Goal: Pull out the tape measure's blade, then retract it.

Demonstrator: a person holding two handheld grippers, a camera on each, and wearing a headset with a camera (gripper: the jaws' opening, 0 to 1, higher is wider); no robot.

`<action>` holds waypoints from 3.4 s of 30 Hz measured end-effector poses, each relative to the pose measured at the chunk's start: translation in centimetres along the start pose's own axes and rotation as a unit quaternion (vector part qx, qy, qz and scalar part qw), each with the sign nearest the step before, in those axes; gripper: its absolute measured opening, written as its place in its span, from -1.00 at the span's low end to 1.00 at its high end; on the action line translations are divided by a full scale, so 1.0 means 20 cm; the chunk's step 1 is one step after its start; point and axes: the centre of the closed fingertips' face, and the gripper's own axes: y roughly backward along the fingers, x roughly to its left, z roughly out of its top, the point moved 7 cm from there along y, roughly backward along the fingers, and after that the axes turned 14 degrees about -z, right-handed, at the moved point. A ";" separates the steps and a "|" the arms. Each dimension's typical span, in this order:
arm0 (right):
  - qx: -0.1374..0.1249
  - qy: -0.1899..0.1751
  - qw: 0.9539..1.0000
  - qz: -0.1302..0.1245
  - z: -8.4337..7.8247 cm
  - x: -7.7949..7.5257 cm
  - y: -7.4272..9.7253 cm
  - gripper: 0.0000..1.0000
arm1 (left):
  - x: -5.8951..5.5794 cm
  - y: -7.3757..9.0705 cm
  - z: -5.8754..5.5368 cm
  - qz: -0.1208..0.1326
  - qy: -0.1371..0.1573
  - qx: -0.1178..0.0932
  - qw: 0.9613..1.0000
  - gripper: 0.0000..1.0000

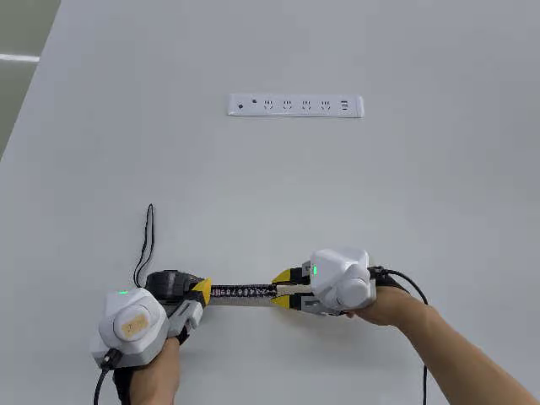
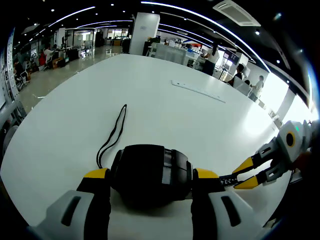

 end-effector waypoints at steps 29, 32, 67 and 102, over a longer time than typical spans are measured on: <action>-0.008 -0.002 1.000 0.003 0.04 0.01 -0.05 -0.76 | 0.01 0.00 0.00 -0.002 0.005 0.000 1.000 0.24; -0.008 -0.002 1.000 0.004 0.05 0.01 -0.06 -0.76 | 0.01 0.00 0.00 -0.003 0.005 0.000 1.000 0.24; -0.016 -0.007 1.000 0.011 0.10 0.04 -0.15 -0.76 | 0.01 0.00 0.01 -0.007 0.008 0.002 1.000 0.25; -0.020 -0.009 1.000 0.013 0.14 0.05 -0.21 -0.76 | 0.02 0.00 0.01 -0.007 0.011 0.000 1.000 0.25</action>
